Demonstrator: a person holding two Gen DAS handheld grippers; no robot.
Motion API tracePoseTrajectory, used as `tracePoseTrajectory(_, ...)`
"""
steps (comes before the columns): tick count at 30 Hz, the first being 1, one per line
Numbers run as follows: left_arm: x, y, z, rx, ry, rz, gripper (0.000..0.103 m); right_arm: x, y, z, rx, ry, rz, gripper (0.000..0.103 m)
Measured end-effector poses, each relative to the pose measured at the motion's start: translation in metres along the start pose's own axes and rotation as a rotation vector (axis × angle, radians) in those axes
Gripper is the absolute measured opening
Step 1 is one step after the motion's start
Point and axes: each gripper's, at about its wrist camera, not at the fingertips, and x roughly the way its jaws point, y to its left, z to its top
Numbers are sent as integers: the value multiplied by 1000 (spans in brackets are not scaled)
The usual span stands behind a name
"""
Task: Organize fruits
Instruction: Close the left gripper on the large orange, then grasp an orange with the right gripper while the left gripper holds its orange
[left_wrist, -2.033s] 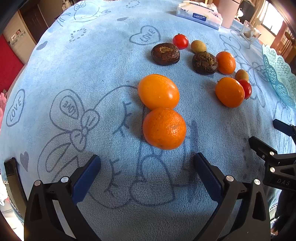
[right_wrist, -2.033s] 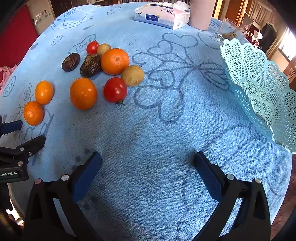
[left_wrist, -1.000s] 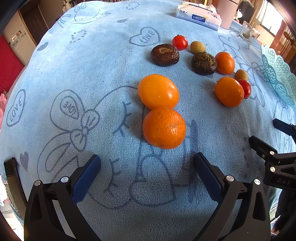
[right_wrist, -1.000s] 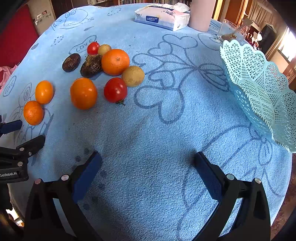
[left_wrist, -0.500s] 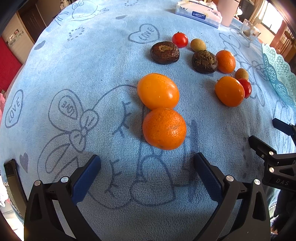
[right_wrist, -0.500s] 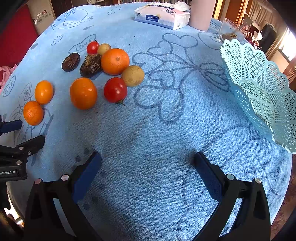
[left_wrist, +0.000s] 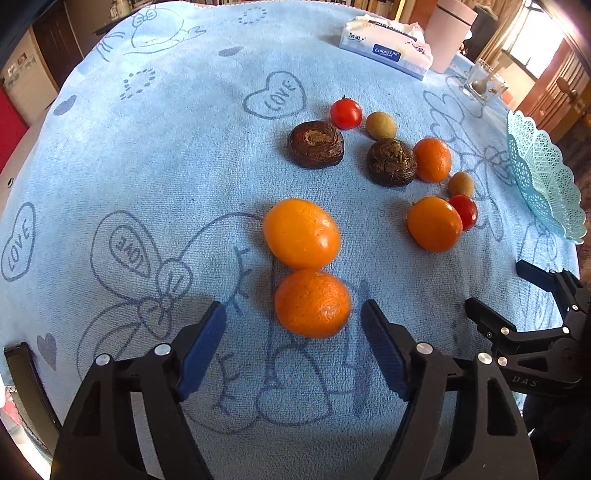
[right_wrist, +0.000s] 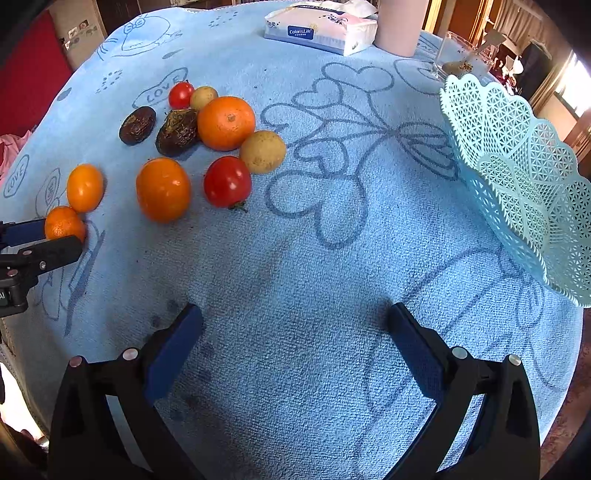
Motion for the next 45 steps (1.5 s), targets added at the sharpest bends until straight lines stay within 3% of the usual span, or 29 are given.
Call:
tracePoseTrajectory(1,2,0,1,-3,8,-4,55,0,0,1,4,0,-1,101)
tracePoseTrajectory(2,4,-3,0,0,7,0,54,1,0,3,10,2,1,101)
tracePoseTrajectory(4,2,-7,2,12,5,-30,39,1,-1,7,12,20,15,101)
tracePoseTrajectory(11,-14,4,-8,-9,-8,-45,39,-14,1,38,91,74,227,101)
tracePoseTrajectory(17,-28,20,-10,-35,-37,-25,39,-11,30,56,39,102,273,79)
tracePoseTrajectory(22,-33,34,-18,-56,-37,-10,39,-2,47,67,35,118,290,71)
tracePoseTrajectory(25,-35,42,-22,-68,-32,7,39,4,60,76,16,119,266,70)
tracePoseTrajectory(27,-36,47,-24,-75,-28,17,39,15,67,81,-1,136,216,61)
tracePoseTrajectory(29,-38,52,-26,-82,-27,26,39,17,71,82,-11,128,185,60)
tracePoseTrajectory(33,-40,55,-28,-96,-24,34,39,16,78,79,-69,113,103,38)
tracePoseTrajectory(39,-41,39,-25,-69,-30,27,39,-6,66,73,-51,87,104,38)
tracePoseTrajectory(45,-43,11,-18,-19,-40,13,39,-44,30,69,2,-3,64,35)
